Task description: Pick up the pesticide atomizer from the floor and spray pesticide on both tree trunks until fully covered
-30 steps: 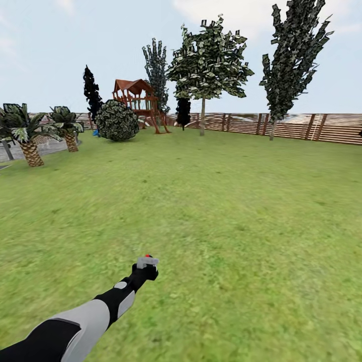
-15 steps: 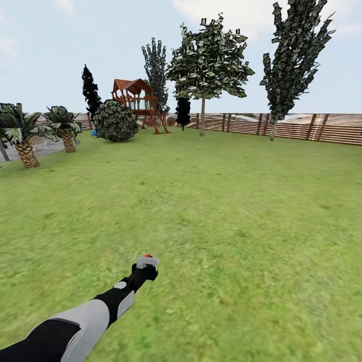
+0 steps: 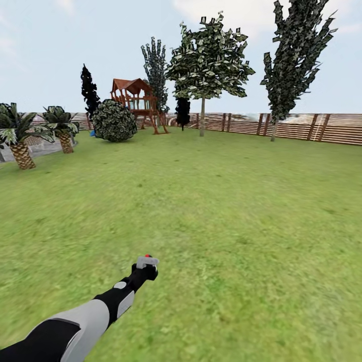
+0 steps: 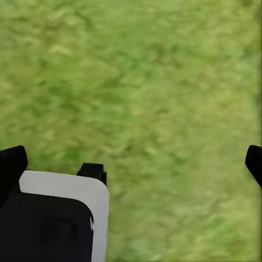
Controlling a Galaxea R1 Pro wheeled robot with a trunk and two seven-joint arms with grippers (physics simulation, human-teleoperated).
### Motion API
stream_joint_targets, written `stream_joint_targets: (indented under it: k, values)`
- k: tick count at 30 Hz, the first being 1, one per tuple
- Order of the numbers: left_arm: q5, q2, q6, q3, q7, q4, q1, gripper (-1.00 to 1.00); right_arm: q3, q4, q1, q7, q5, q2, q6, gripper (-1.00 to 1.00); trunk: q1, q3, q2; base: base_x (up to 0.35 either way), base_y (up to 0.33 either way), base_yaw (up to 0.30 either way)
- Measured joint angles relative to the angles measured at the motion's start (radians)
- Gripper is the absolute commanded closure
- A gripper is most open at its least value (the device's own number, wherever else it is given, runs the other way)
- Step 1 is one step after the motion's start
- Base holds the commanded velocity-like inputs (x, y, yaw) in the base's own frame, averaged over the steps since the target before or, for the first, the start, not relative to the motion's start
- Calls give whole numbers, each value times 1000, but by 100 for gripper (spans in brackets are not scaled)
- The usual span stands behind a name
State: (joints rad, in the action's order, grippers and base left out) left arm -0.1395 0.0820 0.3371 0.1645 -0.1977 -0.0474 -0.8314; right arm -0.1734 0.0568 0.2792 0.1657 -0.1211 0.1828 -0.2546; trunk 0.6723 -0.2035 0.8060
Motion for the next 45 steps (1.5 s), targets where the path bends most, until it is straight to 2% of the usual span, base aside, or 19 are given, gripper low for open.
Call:
stream_joint_targets:
  k: [45]
  values:
    - [-2, 3, 0, 1, 0, -1, 0, 100, 0, 0, 0, 0, 0, 0, 0, -100, 0, 0, 0, 335, -77, 0]
